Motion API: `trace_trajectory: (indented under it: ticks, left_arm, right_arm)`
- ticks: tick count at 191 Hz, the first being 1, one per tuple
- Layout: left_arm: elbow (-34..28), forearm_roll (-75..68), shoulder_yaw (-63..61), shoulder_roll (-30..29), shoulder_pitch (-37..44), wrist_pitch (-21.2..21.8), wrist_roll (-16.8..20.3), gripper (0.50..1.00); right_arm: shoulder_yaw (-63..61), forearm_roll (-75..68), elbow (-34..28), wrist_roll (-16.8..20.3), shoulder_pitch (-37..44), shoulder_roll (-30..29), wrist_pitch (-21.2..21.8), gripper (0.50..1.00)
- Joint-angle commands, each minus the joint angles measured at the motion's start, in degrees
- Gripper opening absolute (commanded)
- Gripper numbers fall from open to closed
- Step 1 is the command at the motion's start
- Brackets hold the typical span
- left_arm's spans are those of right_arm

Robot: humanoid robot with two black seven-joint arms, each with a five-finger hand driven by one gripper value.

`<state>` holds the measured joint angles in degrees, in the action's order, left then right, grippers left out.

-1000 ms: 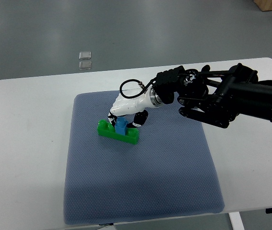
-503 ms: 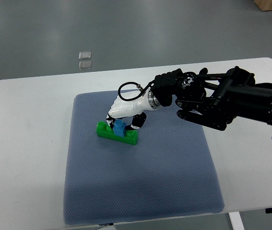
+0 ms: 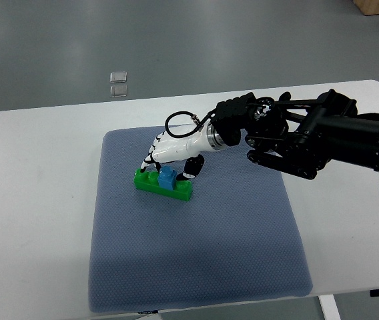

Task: Stack blue block on green block with right hand

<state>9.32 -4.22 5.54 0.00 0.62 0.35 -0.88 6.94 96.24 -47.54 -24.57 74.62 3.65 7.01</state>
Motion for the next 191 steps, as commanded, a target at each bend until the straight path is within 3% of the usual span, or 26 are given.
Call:
trace_trajectory:
  ticks: [1,97,155,191]
  left_arm:
    - [0.0,0.0,0.0,0.0,0.0,0.0,0.0,1.000]
    - [0.0,0.0,0.0,0.0,0.0,0.0,0.0,1.000]
    - [0.0,0.0,0.0,0.0,0.0,0.0,0.0,1.000]
    - [0.0,0.0,0.0,0.0,0.0,0.0,0.0,1.000]
  right_arm:
    - [0.0,-0.1,-0.2,0.0,0.1,0.2,0.1,0.903]
    - [-0.1,-0.3,-0.5,-0.1,3.0,1.3,0.5,0.903]
    - [-0.2,-1.0,0.1,0.0,6.2,6.2,-0.2,0.913]
    - [-7.7,-17.0,4.6,0.4,5.6,7.8,0.5,0.913]
